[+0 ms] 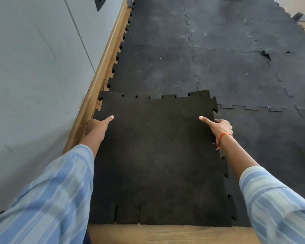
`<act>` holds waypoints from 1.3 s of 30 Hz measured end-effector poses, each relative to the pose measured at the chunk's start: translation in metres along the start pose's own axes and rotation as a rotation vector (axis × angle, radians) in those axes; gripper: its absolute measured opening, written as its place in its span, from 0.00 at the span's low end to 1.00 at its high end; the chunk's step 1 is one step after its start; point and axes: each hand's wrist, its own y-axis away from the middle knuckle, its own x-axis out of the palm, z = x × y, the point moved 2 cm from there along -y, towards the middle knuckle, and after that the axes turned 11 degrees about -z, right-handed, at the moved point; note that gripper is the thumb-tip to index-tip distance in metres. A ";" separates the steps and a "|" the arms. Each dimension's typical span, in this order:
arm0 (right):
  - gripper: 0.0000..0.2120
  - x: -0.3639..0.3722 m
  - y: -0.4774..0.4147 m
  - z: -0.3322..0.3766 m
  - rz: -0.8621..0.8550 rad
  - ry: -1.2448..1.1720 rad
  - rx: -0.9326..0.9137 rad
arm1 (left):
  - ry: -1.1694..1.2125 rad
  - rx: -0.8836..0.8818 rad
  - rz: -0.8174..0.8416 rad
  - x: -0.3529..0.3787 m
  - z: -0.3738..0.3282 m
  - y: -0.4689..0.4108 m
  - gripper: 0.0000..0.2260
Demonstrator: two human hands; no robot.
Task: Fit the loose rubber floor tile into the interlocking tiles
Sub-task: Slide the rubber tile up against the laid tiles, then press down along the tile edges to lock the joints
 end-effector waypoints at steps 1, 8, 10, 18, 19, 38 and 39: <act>0.45 0.003 -0.002 0.000 0.021 -0.030 -0.015 | -0.015 0.013 0.004 0.001 0.000 -0.005 0.46; 0.56 0.046 0.021 -0.020 0.259 0.561 -0.340 | -0.652 0.363 0.428 0.030 0.002 0.031 0.61; 0.62 0.059 0.035 -0.020 0.310 0.731 -0.396 | -0.834 0.470 0.478 0.034 0.004 0.043 0.62; 0.60 0.086 0.082 -0.005 0.456 0.996 -0.382 | -1.238 0.728 0.556 0.030 0.001 0.092 0.56; 0.61 0.087 0.088 -0.004 0.472 1.044 -0.377 | -1.237 0.735 0.601 0.028 0.000 0.097 0.54; 0.41 0.089 0.091 0.025 0.512 0.972 -0.505 | -1.209 0.507 0.703 0.053 -0.030 0.127 0.48; 0.46 0.084 0.085 0.023 0.480 0.933 -0.521 | -1.172 0.487 0.683 0.057 -0.028 0.129 0.52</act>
